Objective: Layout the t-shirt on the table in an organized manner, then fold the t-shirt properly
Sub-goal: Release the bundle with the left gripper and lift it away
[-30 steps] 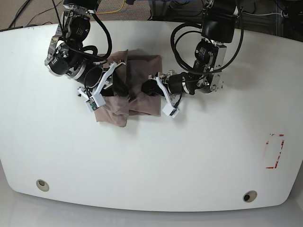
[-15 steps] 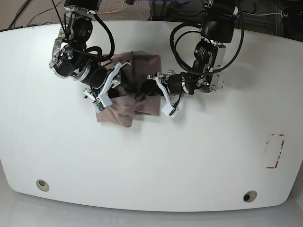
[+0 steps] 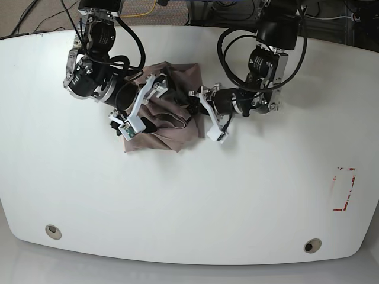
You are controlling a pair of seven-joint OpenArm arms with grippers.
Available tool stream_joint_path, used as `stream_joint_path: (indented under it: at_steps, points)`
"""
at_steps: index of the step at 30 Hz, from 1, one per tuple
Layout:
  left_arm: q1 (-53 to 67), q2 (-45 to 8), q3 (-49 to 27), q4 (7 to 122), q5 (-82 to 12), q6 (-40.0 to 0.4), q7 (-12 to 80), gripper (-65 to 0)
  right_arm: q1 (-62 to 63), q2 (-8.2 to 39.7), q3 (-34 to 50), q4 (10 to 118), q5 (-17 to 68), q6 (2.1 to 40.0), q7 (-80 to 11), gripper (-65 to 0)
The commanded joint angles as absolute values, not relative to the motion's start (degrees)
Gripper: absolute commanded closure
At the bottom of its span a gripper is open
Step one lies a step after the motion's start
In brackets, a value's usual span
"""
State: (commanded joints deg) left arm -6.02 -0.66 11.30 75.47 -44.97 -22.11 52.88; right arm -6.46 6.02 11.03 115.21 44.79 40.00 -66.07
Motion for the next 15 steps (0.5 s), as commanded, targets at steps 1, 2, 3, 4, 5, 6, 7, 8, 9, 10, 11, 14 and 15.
stream_joint_path:
  at_steps: [1,2,3,4,5,6,7,8,9,10,11,14,15]
  points:
    - [-6.0,-1.8,11.2,76.7,-47.0,-22.1,52.9,-11.0,-6.5,6.9,11.0,115.2,45.8,40.0,-66.1,-65.0]
    - [-6.0,-2.3,11.2,77.4,-48.3,-22.1,52.9,-11.0,-6.5,7.3,11.0,115.2,46.2,40.0,-66.1,-65.0]
    - [-6.0,-2.9,11.2,77.9,-49.7,-22.1,52.9,-11.0,-6.5,7.9,11.1,115.2,46.5,40.0,-66.1,-65.0]
    - [-6.0,-3.4,11.1,78.5,-51.1,-22.1,52.8,-11.0,-6.5,8.3,11.1,115.1,46.5,40.0,-66.1,-65.0]
    - [-6.0,-3.9,10.7,79.0,-52.5,-22.1,52.8,-11.0,-6.6,8.8,11.1,115.0,46.6,40.0,-66.1,-65.0]
    - [-6.0,-4.2,10.0,79.5,-53.7,-22.1,52.8,-11.0,-7.0,9.5,11.2,114.9,46.8,40.0,-66.1,-64.5]
    - [-6.0,-4.4,9.4,79.9,-54.5,-22.1,52.8,-11.0,-7.6,9.8,11.6,114.9,46.9,40.0,-66.1,-63.6]
    - [-6.0,-4.4,8.7,80.4,-55.3,-22.1,52.8,-11.0,-8.3,10.0,11.8,114.9,46.9,40.0,-66.1,-62.5]
    - [-6.0,-4.5,8.1,80.8,-56.0,-22.1,52.8,-11.1,-8.8,10.0,11.9,114.9,47.0,40.0,-66.1,-61.0]
    - [-6.0,-4.5,7.7,81.2,-56.7,-22.4,52.8,-11.5,-9.4,10.0,11.7,114.9,47.0,40.0,-66.1,-59.9]
    - [-6.0,-4.6,7.2,81.7,-57.6,-23.1,52.8,-13.2,-9.7,10.0,11.6,114.9,47.0,40.0,-66.1,-58.7]
    - [-5.8,-4.7,4.5,83.8,-59.6,-24.7,52.9,-19.7,-11.4,9.7,11.5,114.8,47.0,40.0,-66.1,-56.6]
    - [-5.7,-5.1,3.5,84.8,-60.2,-24.7,53.0,-21.4,-11.7,9.7,11.5,114.6,47.0,40.0,-66.1,-56.6]
